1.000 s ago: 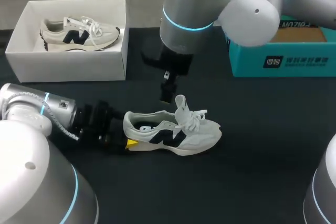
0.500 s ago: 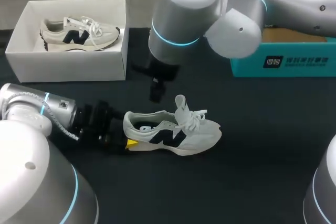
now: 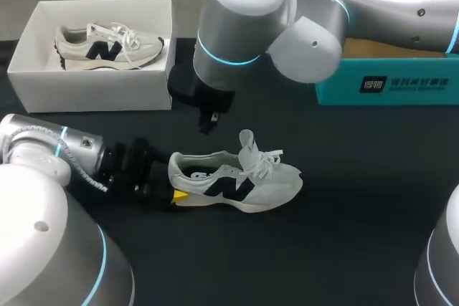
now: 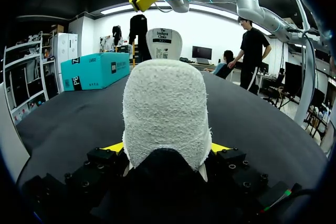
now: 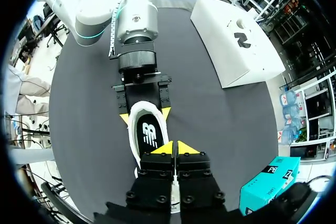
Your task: Take the shoe out of the shoebox, open the shoe tongue, remove and reinsert the insole, then place the shoe into the shoebox
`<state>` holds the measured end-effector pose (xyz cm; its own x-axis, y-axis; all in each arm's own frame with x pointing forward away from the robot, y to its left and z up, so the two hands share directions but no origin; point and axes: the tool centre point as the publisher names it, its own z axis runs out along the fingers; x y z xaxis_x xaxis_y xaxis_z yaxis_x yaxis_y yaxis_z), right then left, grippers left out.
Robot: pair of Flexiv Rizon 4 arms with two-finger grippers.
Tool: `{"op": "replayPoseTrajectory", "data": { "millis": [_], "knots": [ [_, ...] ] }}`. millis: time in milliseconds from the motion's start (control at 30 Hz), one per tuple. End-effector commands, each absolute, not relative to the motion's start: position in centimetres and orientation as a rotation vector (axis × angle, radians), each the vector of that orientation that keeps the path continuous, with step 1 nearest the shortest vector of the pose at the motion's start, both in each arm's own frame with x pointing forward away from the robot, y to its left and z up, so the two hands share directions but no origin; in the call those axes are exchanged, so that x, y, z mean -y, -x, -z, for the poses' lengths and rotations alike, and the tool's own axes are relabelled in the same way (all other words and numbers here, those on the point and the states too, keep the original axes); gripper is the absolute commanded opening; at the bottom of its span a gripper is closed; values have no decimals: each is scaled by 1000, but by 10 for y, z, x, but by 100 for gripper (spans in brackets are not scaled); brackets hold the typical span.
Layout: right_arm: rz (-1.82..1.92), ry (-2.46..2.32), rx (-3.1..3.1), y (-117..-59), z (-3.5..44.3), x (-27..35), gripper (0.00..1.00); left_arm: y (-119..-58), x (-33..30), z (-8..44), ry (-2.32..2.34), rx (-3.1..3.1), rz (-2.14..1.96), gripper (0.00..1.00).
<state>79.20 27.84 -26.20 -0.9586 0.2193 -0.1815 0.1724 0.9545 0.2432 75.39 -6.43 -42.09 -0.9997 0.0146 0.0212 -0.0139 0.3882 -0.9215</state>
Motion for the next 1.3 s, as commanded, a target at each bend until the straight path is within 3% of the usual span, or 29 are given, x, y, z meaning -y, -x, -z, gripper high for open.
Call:
{"op": "replayPoseTrajectory", "data": {
  "millis": [33,467,1300],
  "knots": [
    [-337,-294,-2898,-791,263,-278,0,-754,62,423,1,2598,-1720,0],
    [-297,-246,-3021,-770,315,-299,0,-754,62,423,1,2598,-1720,0],
    [-104,-311,-3040,-754,332,-288,0,-754,62,423,1,2598,-1720,0]
  ]
}}
